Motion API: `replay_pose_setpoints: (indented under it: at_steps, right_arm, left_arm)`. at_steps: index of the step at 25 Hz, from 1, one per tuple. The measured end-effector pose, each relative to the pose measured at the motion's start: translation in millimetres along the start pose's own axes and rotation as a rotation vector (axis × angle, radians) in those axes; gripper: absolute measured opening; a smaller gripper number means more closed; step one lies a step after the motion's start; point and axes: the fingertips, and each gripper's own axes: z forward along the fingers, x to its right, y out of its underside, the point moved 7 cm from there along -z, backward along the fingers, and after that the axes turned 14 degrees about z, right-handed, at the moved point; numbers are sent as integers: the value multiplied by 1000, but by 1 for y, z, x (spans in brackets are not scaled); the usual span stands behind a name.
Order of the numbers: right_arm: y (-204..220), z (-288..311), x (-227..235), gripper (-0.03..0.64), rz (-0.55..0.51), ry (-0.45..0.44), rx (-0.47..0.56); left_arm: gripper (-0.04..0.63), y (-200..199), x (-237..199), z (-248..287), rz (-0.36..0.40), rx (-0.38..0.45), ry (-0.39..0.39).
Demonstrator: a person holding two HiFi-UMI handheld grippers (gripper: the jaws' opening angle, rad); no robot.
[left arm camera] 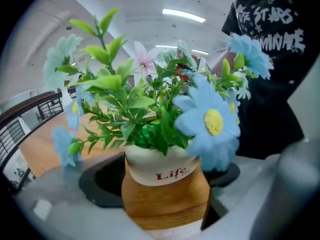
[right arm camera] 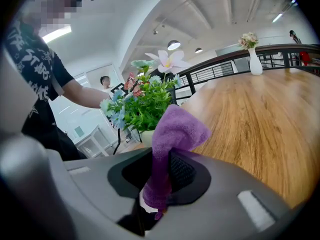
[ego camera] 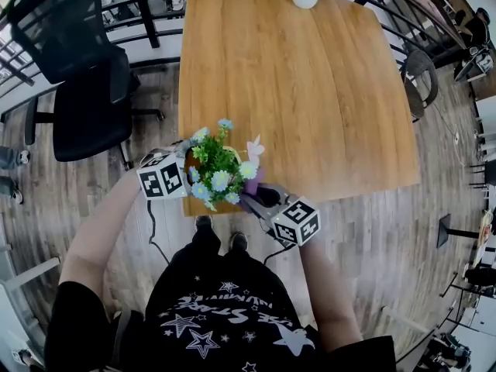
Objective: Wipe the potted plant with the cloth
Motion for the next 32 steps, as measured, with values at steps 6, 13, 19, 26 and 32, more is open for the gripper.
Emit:
replay_pose_setpoints:
  at_steps: [6,13,19,26,32]
  right_arm:
    - [2,-4,4,81,1,8,11]
    - [-10,-9,18,80,-10,68,31]
    - [-6,-5,10,80,-11,57,35]
    - [-3,-4,4,81,17,34,42]
    - [3,2,-5,81,27,16,40]
  left_arm:
    - [489,-4,4,3,-37,-20,-37]
    - [489,-15,10,14,-223,-38,-260]
    - [489,-24,13,23,-414,-92,-467]
    - [489,-33,20,30,-543,-132,-591]
    - [489,-34,25,32,-644,-163,-693]
